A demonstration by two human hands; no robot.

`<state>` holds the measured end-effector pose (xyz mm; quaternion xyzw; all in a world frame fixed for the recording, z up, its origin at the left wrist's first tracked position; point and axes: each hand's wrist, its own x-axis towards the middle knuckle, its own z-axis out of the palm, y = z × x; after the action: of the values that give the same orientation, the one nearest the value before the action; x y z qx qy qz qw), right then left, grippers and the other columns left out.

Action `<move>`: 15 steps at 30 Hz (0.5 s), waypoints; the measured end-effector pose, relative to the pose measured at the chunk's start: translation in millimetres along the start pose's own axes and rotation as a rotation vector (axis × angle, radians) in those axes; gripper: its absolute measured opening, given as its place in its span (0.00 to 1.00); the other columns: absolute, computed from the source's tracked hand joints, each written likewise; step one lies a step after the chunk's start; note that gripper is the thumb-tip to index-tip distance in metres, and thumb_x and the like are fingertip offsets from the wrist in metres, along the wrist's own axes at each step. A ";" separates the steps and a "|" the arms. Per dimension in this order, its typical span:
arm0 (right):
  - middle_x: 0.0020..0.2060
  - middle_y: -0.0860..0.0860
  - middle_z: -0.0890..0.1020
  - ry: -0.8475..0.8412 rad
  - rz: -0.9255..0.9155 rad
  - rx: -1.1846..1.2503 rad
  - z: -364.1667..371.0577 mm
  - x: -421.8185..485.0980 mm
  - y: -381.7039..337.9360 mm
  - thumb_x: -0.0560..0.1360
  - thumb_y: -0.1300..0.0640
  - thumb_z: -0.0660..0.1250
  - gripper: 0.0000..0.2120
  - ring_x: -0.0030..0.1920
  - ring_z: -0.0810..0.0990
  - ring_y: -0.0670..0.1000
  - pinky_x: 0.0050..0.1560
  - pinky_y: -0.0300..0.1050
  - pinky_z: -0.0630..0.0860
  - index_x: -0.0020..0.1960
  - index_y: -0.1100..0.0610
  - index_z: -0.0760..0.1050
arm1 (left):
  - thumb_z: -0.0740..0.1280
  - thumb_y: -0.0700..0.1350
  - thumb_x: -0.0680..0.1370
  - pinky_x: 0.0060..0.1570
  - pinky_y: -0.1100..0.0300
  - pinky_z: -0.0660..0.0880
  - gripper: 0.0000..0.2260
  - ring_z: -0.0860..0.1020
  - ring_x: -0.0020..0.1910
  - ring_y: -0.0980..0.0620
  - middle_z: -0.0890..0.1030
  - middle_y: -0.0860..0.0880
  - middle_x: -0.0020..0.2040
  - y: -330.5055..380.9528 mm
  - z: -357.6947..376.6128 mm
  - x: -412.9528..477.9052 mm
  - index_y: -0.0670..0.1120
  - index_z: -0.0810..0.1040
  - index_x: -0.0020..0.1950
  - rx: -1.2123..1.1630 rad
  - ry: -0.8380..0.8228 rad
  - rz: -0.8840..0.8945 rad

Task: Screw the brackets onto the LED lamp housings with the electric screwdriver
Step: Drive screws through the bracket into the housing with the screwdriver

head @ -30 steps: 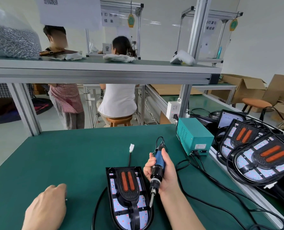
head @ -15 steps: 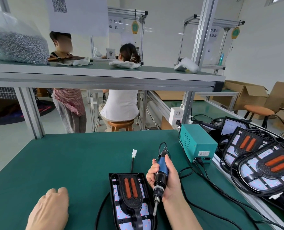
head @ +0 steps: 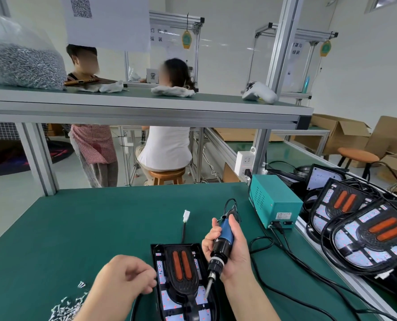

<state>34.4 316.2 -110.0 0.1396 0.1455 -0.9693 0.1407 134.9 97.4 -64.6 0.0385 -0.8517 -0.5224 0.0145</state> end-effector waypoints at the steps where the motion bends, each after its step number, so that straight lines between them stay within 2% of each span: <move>1: 0.30 0.50 0.76 0.004 -0.004 0.005 0.0 -0.1 0.5 0.70 0.46 0.74 0.21 0.24 0.75 0.48 0.22 0.40 0.70 0.53 0.61 0.76 | 0.73 0.35 0.74 0.38 0.67 0.77 0.10 0.83 0.29 0.55 0.85 0.49 0.32 2.7 4.9 -1.6 0.44 0.83 0.34 -0.011 -0.022 -0.001; 3: 0.30 0.50 0.77 0.011 -0.011 0.011 -0.6 0.0 1.1 0.70 0.46 0.74 0.21 0.24 0.76 0.48 0.22 0.40 0.70 0.53 0.61 0.76 | 0.72 0.38 0.76 0.36 0.64 0.75 0.09 0.78 0.25 0.54 0.84 0.49 0.30 4.8 14.5 -4.2 0.44 0.82 0.35 -0.006 -0.050 -0.006; 5: 0.30 0.50 0.77 0.012 -0.010 0.014 -0.7 -0.1 1.6 0.69 0.47 0.75 0.21 0.24 0.76 0.48 0.23 0.40 0.71 0.53 0.60 0.76 | 0.71 0.39 0.77 0.30 0.65 0.71 0.09 0.74 0.23 0.52 0.82 0.47 0.28 3.8 23.1 -6.0 0.43 0.79 0.36 -0.023 -0.057 -0.002; 8: 0.30 0.51 0.77 0.016 -0.004 0.024 -0.3 -0.1 1.6 0.70 0.48 0.75 0.20 0.24 0.76 0.49 0.23 0.41 0.71 0.53 0.60 0.76 | 0.69 0.37 0.79 0.26 0.65 0.71 0.08 0.76 0.23 0.50 0.83 0.44 0.30 5.5 34.1 -9.8 0.40 0.77 0.39 -0.107 -0.083 -0.018; 11: 0.30 0.51 0.77 0.032 -0.018 0.018 -0.5 0.2 2.6 0.72 0.47 0.74 0.19 0.24 0.76 0.49 0.23 0.41 0.72 0.53 0.60 0.76 | 0.66 0.30 0.78 0.29 0.62 0.78 0.05 0.83 0.30 0.45 0.84 0.40 0.33 9.1 42.6 -10.6 0.34 0.77 0.42 -0.232 -0.127 -0.055; 15: 0.31 0.50 0.77 0.046 -0.063 -0.004 1.0 -0.3 4.1 0.71 0.48 0.74 0.18 0.25 0.76 0.47 0.24 0.39 0.71 0.52 0.60 0.76 | 0.69 0.28 0.75 0.35 0.59 0.83 0.02 0.86 0.37 0.40 0.84 0.35 0.37 11.8 50.7 -11.6 0.32 0.78 0.44 -0.394 -0.185 -0.136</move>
<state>35.7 312.3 -110.0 0.1568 0.1548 -0.9695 0.1070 142.5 148.8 -77.0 0.0443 -0.7264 -0.6797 -0.0917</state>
